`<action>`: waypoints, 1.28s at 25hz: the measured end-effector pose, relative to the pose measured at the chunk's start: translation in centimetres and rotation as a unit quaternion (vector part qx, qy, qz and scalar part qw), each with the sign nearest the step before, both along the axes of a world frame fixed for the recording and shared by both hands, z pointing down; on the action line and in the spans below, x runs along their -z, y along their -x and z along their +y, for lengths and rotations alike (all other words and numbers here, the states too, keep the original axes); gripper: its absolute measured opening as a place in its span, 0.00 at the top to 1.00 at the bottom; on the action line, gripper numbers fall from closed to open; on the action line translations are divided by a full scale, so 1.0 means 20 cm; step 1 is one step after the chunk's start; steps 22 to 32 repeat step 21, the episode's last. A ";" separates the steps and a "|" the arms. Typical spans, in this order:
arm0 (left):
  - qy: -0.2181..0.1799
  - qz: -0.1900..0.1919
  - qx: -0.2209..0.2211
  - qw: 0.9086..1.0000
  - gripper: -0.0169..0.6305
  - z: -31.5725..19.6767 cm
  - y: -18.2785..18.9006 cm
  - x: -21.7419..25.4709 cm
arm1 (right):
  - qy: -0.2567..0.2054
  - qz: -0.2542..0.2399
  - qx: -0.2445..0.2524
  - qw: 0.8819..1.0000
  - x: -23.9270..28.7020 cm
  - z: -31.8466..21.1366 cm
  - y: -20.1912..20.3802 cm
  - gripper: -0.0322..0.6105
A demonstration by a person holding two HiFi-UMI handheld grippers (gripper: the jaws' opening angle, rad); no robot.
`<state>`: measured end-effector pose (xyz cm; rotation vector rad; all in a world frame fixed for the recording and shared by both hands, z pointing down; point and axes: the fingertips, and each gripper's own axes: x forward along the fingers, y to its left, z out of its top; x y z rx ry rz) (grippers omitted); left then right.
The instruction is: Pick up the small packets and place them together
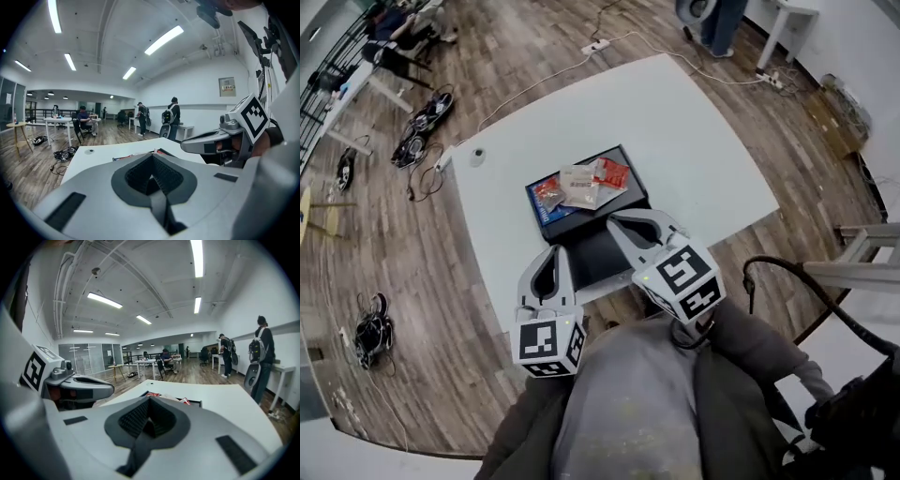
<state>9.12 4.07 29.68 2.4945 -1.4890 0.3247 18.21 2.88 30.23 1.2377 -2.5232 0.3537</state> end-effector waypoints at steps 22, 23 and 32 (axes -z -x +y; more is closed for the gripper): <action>0.024 -0.010 0.031 0.999 0.97 -0.06 0.34 0.01 | 0.011 -0.015 0.034 0.999 0.02 -0.11 0.34 0.95; 0.024 -0.010 0.031 0.999 0.97 -0.06 0.34 0.01 | 0.011 -0.015 0.034 0.999 0.02 -0.11 0.34 0.95; 0.024 -0.010 0.031 0.999 0.97 -0.06 0.34 0.01 | 0.011 -0.015 0.034 0.999 0.02 -0.11 0.34 0.95</action>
